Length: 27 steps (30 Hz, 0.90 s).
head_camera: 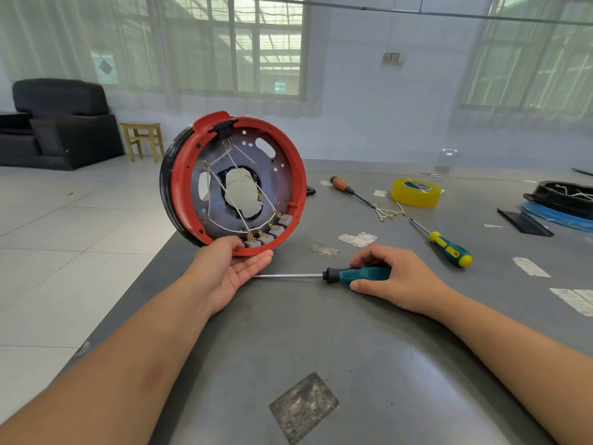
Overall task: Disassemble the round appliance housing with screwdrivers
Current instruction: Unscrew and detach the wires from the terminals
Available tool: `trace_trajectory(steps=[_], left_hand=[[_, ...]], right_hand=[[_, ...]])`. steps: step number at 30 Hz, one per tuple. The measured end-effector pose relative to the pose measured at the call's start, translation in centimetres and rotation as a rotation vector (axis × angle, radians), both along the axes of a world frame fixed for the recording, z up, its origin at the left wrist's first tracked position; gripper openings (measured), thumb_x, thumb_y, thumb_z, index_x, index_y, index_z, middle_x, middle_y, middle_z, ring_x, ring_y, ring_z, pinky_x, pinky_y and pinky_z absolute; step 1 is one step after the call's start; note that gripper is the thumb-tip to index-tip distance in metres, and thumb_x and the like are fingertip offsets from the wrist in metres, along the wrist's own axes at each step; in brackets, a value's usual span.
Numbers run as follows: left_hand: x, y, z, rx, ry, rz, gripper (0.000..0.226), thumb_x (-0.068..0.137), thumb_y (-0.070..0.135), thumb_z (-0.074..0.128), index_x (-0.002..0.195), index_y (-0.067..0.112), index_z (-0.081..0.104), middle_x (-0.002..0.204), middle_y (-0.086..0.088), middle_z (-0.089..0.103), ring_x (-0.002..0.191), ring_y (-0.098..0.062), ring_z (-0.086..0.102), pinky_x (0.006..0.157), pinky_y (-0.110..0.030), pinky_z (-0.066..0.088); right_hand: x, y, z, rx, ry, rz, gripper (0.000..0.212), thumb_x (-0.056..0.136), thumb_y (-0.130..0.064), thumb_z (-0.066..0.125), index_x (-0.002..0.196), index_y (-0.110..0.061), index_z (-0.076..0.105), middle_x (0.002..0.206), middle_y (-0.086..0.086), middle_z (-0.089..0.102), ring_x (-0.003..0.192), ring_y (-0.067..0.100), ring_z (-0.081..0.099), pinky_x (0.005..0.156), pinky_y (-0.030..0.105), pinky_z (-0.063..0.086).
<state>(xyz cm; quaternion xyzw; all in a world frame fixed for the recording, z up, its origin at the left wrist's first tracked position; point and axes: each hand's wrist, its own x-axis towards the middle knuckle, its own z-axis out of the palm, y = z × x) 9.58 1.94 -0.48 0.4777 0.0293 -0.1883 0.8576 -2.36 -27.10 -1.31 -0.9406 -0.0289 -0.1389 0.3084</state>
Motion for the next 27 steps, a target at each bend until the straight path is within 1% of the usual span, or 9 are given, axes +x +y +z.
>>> trace_trajectory(steps=[3,5,9,11,14,17,20,23,27], left_hand=[[-0.2,-0.1,0.1,0.033,-0.008,-0.019,0.022,0.102,-0.003,0.042,0.111,-0.011,0.060,0.097,-0.030,0.077,0.086,-0.039,0.080,0.060,-0.037,0.065],[-0.3,-0.1,0.1,0.057,-0.015,-0.028,0.020,0.102,-0.003,0.043,0.112,-0.010,0.059,0.096,-0.031,0.077,0.086,-0.040,0.080,0.060,-0.038,0.065],[-0.4,-0.3,0.1,0.097,-0.030,-0.038,0.018,0.103,-0.002,0.044,0.111,-0.010,0.057,0.094,-0.032,0.076,0.085,-0.041,0.080,0.061,-0.039,0.066],[-0.4,-0.3,0.1,0.107,-0.038,-0.042,0.017,0.103,-0.002,0.044,0.110,-0.009,0.057,0.093,-0.032,0.077,0.085,-0.041,0.080,0.062,-0.039,0.066],[-0.4,-0.4,0.1,0.112,-0.043,-0.040,0.016,0.102,-0.002,0.044,0.109,-0.010,0.057,0.093,-0.033,0.076,0.085,-0.042,0.080,0.061,-0.039,0.066],[-0.5,-0.5,0.2,0.101,-0.049,-0.039,0.018,0.101,-0.003,0.043,0.108,-0.012,0.058,0.092,-0.033,0.076,0.083,-0.041,0.080,0.060,-0.037,0.065],[-0.7,-0.4,0.2,0.089,-0.065,-0.037,0.019,0.098,-0.005,0.043,0.101,-0.010,0.061,0.088,-0.028,0.078,0.075,-0.035,0.080,0.058,-0.035,0.064],[-0.8,-0.5,0.2,0.103,-0.074,-0.024,0.021,0.097,-0.006,0.044,0.105,-0.005,0.063,0.084,-0.021,0.078,0.071,-0.029,0.079,0.057,-0.034,0.064],[-1.1,-0.6,0.3,0.129,-0.096,-0.012,0.024,0.099,-0.005,0.044,0.106,0.000,0.066,0.074,-0.012,0.077,0.061,-0.020,0.076,0.053,-0.032,0.062]], right_hand=[[0.0,0.2,-0.1,-0.090,-0.036,0.040,0.024,0.085,-0.037,0.082,0.102,-0.046,0.066,0.101,-0.025,0.068,0.099,-0.002,0.063,0.079,0.009,0.047],[-0.1,0.3,-0.1,-0.140,-0.051,0.056,0.023,0.087,-0.038,0.079,0.105,-0.044,0.065,0.103,-0.023,0.067,0.099,0.000,0.062,0.080,0.012,0.048],[-0.1,0.7,-0.1,-0.312,-0.073,0.056,0.028,0.091,-0.054,0.066,0.114,-0.037,0.063,0.107,-0.018,0.063,0.101,0.003,0.056,0.087,0.024,0.047],[0.0,1.4,-0.1,-0.387,-0.158,-0.021,0.034,0.093,-0.058,0.061,0.115,-0.032,0.065,0.110,-0.014,0.064,0.107,0.008,0.054,0.091,0.026,0.044],[0.7,4.1,-0.1,-0.359,-0.364,-0.141,0.029,0.097,-0.048,0.062,0.109,-0.024,0.070,0.107,-0.007,0.069,0.107,0.017,0.058,0.091,0.032,0.045],[1.8,8.4,-0.2,-0.389,-0.491,-0.131,0.028,0.097,-0.046,0.059,0.105,-0.022,0.071,0.101,-0.005,0.070,0.100,0.021,0.062,0.087,0.038,0.047],[3.6,12.5,-0.4,-0.394,-0.513,-0.126,0.031,0.096,-0.048,0.054,0.107,-0.024,0.070,0.102,-0.006,0.069,0.099,0.020,0.061,0.085,0.037,0.045],[5.7,15.2,-0.3,-0.317,-0.536,-0.196,0.026,0.096,-0.043,0.059,0.105,-0.021,0.070,0.099,-0.003,0.069,0.096,0.023,0.060,0.082,0.038,0.043],[8.0,16.8,0.0,-0.199,-0.482,-0.301,0.022,0.095,-0.042,0.058,0.101,-0.023,0.068,0.099,-0.004,0.070,0.098,0.023,0.057,0.084,0.039,0.042]])
